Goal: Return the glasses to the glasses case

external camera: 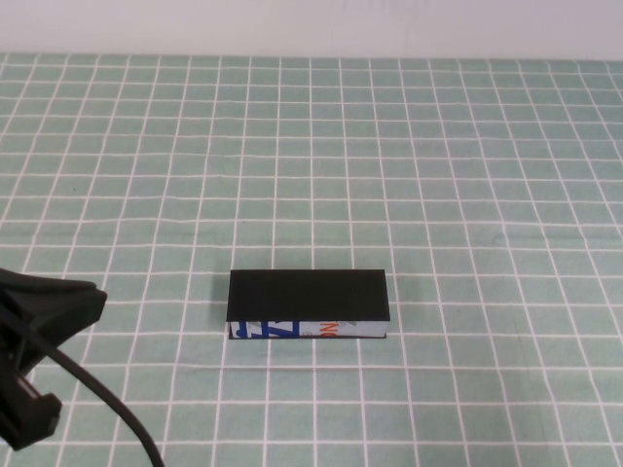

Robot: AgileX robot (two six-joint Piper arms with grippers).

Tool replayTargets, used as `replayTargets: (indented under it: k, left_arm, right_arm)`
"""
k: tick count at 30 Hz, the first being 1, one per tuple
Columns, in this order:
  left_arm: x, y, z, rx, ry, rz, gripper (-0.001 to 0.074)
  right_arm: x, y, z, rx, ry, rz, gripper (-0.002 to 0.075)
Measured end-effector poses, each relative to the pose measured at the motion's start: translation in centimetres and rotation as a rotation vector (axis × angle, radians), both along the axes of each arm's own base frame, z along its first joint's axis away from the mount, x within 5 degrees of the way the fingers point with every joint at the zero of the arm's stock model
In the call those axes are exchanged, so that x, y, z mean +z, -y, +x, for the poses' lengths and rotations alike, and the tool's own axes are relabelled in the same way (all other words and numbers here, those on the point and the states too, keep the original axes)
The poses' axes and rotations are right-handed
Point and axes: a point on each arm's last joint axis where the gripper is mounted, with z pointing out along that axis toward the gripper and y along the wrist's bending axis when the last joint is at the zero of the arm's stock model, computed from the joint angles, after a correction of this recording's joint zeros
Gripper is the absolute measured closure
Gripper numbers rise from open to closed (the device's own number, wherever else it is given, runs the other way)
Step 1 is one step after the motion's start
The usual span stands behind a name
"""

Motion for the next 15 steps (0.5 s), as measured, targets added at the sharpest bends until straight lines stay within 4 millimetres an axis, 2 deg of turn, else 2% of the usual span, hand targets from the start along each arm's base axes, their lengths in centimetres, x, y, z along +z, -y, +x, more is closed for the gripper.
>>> replayTargets:
  k: [5,10,13,15]
  left_arm:
    - [0.0,-0.1,-0.3,0.001,0.009,-0.003,0.0737]
    - [0.2,-1.3,-2.8,0.032,0.152,0.015,0.0737]
    - [-0.7,-2.6,-4.3,0.111,0.255,0.039,0.0737]
    - [-2.2,-3.5,-4.8,0.21,0.308,0.018,0.0737]
  right_arm:
    - [0.0,0.0,0.0,0.0,-0.001,-0.001,0.0737]
    - [0.0,0.0,0.0,0.001,-0.002,-0.001,0.0737]
    - [0.0,0.0,0.0,0.001,-0.002,-0.001,0.0737]
    - [0.0,0.0,0.0,0.001,-0.002,-0.001,0.0737]
